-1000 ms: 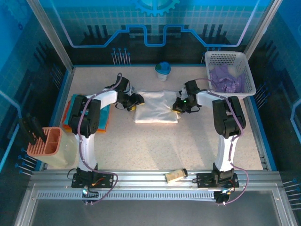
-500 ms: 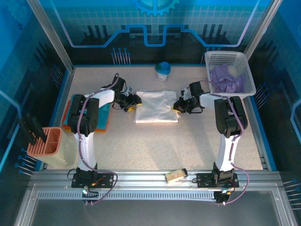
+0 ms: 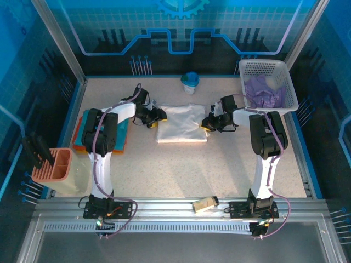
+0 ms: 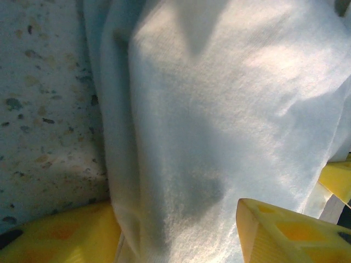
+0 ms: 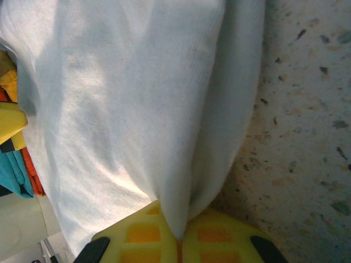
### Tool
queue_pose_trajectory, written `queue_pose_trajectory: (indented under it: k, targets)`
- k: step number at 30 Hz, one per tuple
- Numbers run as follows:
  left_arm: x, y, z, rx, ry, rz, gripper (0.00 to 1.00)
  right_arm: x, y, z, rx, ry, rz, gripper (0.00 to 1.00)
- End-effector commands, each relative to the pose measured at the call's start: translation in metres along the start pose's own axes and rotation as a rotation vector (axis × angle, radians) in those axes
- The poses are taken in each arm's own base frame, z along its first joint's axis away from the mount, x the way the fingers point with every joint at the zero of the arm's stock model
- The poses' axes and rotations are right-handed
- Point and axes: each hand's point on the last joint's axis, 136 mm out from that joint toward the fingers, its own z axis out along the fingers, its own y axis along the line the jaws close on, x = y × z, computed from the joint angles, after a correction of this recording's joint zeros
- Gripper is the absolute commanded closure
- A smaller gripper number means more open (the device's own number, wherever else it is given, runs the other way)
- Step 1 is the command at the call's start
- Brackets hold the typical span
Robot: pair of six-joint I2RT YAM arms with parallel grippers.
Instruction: Fold and stack the t-shirts
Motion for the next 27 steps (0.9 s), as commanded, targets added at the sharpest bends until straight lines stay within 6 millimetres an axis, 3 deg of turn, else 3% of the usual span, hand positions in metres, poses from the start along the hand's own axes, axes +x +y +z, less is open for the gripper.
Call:
queue_pose_trajectory:
  k: [1, 10, 20, 27]
  targets:
    - [0.013, -0.006, 0.025, 0.071, 0.076, 0.002, 0.46, 0.001, -0.004, 0.002, -0.025, 0.009, 0.019, 1.00]
    - [0.017, -0.021, 0.023, 0.134, 0.089, -0.005, 0.67, 0.000, 0.002, 0.003, -0.083, 0.005, 0.047, 1.00]
    - [0.019, -0.013, 0.027, 0.109, 0.094, -0.024, 0.88, 0.001, -0.003, 0.002, -0.080, 0.011, 0.077, 1.00]
    - [0.017, -0.011, 0.020, 0.064, 0.085, -0.010, 1.00, 0.000, -0.006, -0.013, -0.061, -0.016, 0.096, 0.80]
